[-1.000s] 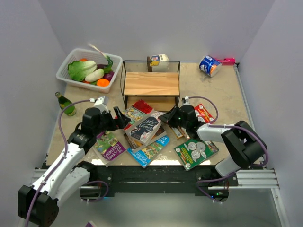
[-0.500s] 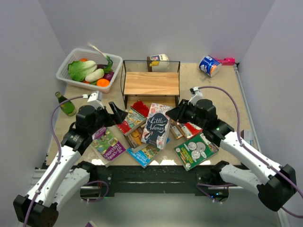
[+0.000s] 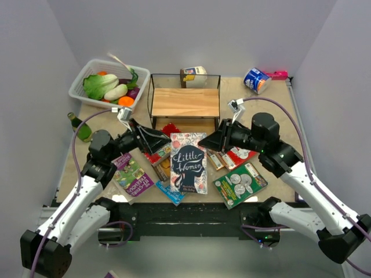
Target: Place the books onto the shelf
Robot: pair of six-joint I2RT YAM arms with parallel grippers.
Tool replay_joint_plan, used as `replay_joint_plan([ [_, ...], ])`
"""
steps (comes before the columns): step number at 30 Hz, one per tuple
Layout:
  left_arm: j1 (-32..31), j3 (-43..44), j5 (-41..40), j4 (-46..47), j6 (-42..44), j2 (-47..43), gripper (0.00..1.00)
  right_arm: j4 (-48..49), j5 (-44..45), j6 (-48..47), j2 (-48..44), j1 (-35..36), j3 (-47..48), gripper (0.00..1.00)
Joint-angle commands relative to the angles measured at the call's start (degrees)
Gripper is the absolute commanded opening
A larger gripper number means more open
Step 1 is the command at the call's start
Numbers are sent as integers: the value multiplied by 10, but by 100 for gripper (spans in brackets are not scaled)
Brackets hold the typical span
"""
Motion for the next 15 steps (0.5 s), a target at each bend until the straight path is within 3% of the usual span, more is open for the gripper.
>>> replay_joint_plan([
  [1,-2,-13,162,193,-72,21,100,42,-86,30,-17,1,73,0],
  [12,-3,-22,239,307,-133,62,100,62,-130,28,10,0,96,0],
  [15,-3,-18,262,345,-150,81,87,64,-143,22,22,1,102,0],
])
